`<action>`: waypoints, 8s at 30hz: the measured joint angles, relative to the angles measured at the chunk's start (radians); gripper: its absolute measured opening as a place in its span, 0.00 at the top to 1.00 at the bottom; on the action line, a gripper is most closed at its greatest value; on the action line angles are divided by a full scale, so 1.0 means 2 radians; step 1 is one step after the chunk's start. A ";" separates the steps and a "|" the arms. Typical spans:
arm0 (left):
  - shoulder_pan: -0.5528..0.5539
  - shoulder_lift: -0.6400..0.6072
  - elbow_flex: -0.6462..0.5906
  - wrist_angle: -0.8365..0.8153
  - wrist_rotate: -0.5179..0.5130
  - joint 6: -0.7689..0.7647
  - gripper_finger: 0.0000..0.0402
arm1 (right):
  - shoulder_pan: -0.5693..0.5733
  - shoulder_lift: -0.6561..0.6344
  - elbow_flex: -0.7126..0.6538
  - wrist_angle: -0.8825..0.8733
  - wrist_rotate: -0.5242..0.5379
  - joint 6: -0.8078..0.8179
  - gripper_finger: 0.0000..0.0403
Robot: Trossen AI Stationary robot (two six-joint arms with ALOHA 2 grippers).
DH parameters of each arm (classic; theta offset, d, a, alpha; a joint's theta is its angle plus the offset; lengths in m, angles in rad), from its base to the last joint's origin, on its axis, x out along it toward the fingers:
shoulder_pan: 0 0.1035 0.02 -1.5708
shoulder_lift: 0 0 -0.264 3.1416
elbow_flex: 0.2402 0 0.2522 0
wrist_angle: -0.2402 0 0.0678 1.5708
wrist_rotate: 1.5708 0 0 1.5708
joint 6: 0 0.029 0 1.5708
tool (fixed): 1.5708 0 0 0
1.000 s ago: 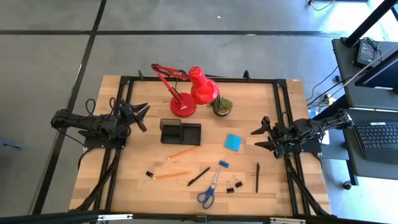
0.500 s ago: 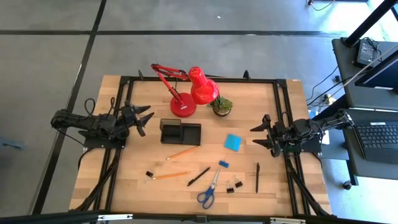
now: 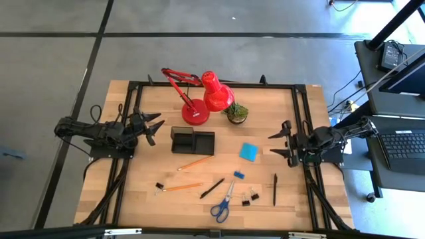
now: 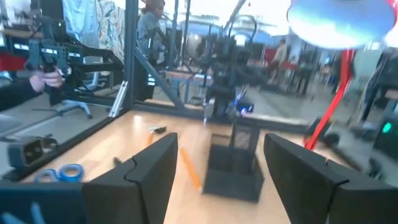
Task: Pick and place office supplies into organizer
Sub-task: Put the left black binder clip into the black desk organizer
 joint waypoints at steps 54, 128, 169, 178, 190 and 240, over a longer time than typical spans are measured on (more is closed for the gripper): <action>-0.091 0.626 0.519 -0.478 0.222 -0.176 0.55 | 0.000 0.000 0.000 -0.029 -0.001 0.005 0.40; -0.163 0.889 0.489 -0.444 0.511 -0.814 0.49 | 0.000 0.000 0.000 -0.029 0.000 -0.050 0.40; -0.163 0.888 0.490 -0.441 0.509 -0.736 0.49 | 0.000 0.000 0.000 -0.029 0.000 -0.051 0.40; -0.162 0.888 0.490 -0.441 0.509 -0.739 0.47 | 0.000 0.000 0.000 -0.029 0.000 -0.051 0.40; -0.163 0.888 0.490 -0.439 0.510 -0.741 0.29 | 0.000 0.000 0.000 -0.029 0.000 -0.051 0.40; -0.176 0.881 0.434 -0.359 0.515 -0.895 0.30 | 0.000 0.000 0.000 -0.029 0.000 -0.039 0.40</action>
